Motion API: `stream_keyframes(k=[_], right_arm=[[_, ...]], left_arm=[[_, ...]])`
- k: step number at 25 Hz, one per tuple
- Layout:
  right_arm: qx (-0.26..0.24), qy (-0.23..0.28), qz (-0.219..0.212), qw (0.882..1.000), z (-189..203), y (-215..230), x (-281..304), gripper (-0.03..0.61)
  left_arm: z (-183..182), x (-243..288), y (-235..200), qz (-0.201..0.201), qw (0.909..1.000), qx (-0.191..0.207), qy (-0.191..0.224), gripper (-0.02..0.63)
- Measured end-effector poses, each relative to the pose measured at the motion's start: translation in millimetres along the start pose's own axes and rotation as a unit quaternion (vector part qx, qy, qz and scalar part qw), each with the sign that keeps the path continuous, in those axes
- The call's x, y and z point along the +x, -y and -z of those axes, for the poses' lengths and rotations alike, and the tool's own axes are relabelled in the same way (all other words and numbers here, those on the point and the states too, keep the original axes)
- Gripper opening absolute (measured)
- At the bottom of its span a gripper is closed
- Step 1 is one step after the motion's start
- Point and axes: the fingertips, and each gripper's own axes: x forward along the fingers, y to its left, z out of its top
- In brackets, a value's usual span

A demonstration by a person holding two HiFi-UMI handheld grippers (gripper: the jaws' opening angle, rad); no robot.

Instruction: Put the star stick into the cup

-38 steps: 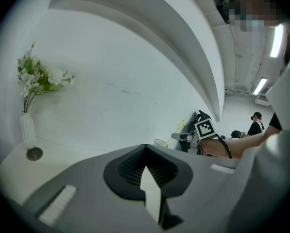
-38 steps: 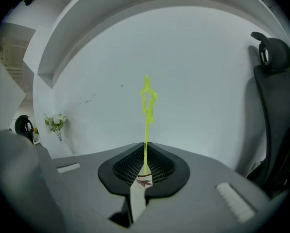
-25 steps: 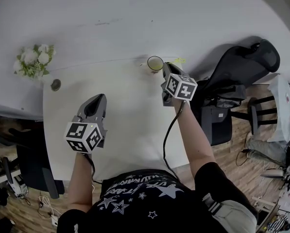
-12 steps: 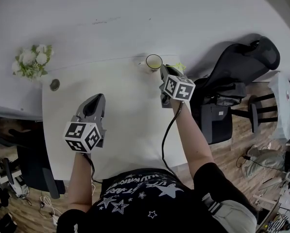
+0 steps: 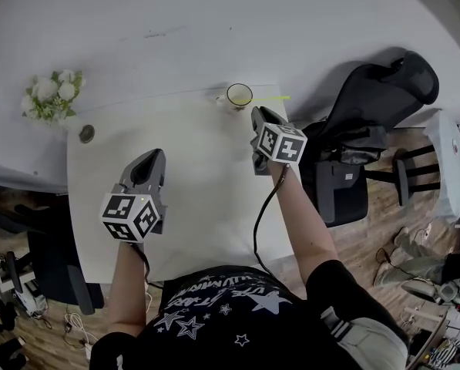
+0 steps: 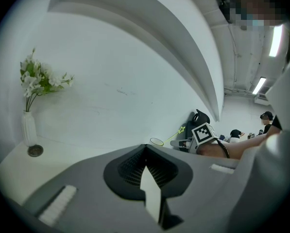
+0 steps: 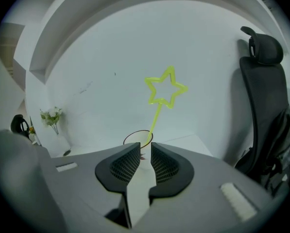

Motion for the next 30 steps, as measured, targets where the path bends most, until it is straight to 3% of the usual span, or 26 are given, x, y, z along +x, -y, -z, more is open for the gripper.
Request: stream_keyframes(k=[7,17,30], right_arm=[[-0.001,0.01,-0.01,1.0,0.7,-4.9,-31.4,0.083],[0.008,0.035,-0.035,0.999,-0.2,-11.6,-86.8,0.015],[-0.033,0.081,-0.084,0.993,-3.6,-33.3,-180.1,0.015]], left_arm=[[-4.4,-16.9,17.7,0.003,0.9999,0.007,0.011,0.003],[-6.7,-50.0,51.6,0.004,0.9994,0.02,0.027,0.003],[10.8,-101.9,102.2,0.003,0.9987,0.035,0.038,0.003]])
